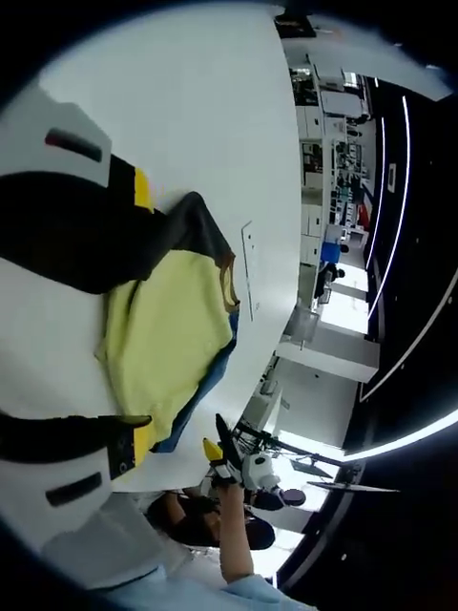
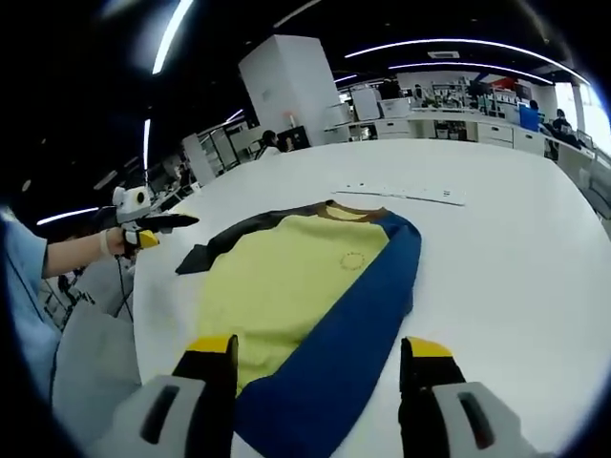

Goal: Fold the garment on the visible template until the final outline fits inside the template.

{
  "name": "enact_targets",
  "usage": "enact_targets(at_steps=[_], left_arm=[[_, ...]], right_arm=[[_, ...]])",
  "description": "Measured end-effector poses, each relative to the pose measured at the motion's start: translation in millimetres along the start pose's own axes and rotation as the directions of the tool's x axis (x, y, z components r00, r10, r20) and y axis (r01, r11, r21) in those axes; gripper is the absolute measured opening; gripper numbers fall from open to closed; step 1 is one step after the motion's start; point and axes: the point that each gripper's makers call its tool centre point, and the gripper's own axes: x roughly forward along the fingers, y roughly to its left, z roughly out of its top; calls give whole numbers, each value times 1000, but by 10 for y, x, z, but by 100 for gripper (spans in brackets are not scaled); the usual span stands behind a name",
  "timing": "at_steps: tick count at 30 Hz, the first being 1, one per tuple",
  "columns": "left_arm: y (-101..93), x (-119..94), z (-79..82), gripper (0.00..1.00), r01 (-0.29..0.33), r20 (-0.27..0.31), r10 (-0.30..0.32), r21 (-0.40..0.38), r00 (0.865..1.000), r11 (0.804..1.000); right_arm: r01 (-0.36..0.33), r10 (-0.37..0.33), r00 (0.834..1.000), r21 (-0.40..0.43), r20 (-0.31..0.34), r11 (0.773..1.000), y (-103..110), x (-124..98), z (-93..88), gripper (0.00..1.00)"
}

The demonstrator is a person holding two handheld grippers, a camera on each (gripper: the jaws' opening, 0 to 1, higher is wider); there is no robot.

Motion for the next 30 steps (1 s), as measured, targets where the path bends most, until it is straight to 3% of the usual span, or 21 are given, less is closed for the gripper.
enact_targets(at_steps=[7, 10, 22, 30], left_arm=[[-130, -73, -58, 81, 25, -2, -25, 10, 1000, 1000], [-156, -105, -90, 80, 29, 0, -29, 5, 1000, 1000], [-270, -183, -225, 79, 44, -3, -44, -14, 999, 999], [-317, -224, -306, 79, 49, -8, -50, -28, 999, 998]], right_arm=[[9, -9, 1000, -57, 5, 998, 121, -153, -196, 58], [21, -23, 999, -85, -28, 996, 139, -220, -370, 52], [49, -48, 999, 25, -24, 998, 106, -431, -717, 45], [35, -31, 998, 79, -46, 996, 164, -460, -923, 30]])
